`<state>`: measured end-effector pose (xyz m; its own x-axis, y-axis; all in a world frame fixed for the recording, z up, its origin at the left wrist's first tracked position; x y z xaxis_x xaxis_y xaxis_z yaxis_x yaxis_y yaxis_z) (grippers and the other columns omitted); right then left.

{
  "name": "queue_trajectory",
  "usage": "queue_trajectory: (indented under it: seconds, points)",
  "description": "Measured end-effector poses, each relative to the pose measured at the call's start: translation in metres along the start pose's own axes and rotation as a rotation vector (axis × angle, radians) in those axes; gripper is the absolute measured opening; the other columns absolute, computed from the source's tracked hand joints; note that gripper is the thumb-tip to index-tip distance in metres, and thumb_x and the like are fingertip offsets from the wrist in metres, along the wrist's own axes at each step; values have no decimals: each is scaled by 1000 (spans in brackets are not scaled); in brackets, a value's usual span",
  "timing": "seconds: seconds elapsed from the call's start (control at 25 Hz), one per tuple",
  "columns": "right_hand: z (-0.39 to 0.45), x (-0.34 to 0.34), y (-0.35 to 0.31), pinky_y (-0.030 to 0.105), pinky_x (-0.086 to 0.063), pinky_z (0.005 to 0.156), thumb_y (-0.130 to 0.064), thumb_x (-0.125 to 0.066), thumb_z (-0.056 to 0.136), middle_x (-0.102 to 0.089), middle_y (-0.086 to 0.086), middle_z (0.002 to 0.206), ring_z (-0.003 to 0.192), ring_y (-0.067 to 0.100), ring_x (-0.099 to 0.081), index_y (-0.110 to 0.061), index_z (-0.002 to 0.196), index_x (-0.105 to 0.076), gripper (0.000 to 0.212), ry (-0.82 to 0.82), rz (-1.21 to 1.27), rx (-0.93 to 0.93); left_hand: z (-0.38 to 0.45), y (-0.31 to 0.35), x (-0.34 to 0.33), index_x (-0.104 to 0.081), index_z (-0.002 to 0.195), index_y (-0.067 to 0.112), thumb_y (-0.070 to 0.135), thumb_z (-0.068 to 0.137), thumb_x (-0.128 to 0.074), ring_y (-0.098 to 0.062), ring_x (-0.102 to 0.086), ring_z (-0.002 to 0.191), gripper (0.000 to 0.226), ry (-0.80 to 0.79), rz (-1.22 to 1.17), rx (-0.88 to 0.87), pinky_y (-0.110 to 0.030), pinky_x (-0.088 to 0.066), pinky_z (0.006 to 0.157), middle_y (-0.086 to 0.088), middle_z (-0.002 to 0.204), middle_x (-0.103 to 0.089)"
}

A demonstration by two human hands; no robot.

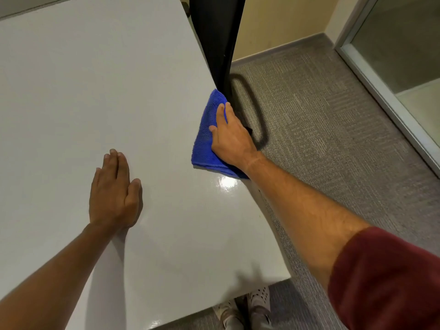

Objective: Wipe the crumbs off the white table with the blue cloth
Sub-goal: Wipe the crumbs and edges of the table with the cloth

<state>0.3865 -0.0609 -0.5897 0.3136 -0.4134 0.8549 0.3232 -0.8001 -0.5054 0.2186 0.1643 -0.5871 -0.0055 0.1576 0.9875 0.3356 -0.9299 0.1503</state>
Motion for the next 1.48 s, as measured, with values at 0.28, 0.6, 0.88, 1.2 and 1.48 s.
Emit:
queue_trajectory:
  seconds: [0.28,0.6,0.88,1.2,1.48]
  points:
    - [-67,-9,4,39,-12,124,-35,-29,104,-2,28,162,151,37,-2,9,152,-6,69,10,-153,28,-1,-5,0,-18,154,3,38,93,-26,-25,-7,152,71,-6,-79,1,-40,-6,121,-14,164,-11]
    - [-200,-13,21,32,-24,121,-31,-32,105,2,20,164,151,31,-15,0,155,-5,65,-29,103,17,-75,-8,3,-20,153,-2,30,95,-25,-31,-11,151,66,-14,-135,51,-44,-7,121,-19,162,-15]
    - [-193,-11,19,41,-28,119,-28,-30,106,4,20,164,151,33,-11,1,154,-2,63,-64,91,-46,-105,2,8,-22,150,-6,26,96,-25,-37,-14,150,63,24,-115,30,-49,-11,120,-24,160,-19]
    - [-193,-25,-11,45,-4,125,-42,-23,102,-4,20,164,153,31,0,-2,155,-11,68,-49,-378,128,-120,-14,1,-22,154,3,32,95,-21,-22,-8,152,65,36,-226,53,-36,-6,122,-12,164,-15]
    - [-252,-46,-37,41,-2,124,-47,-19,99,-6,17,165,153,27,-3,-7,156,-12,69,-62,-392,237,-189,-24,-2,-14,156,8,40,95,-19,-14,-2,152,68,-5,-274,49,-35,-3,123,-6,165,-8]
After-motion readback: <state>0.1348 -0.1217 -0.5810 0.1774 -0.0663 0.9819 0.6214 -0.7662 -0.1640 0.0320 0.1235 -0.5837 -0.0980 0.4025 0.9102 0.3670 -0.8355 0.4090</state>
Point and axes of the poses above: each hand's wrist, its own z-axis towards the middle knuckle, its own x-axis out of the back of the hand, y = z × x, the point moved 9 cm from there along z, towards the middle knuckle
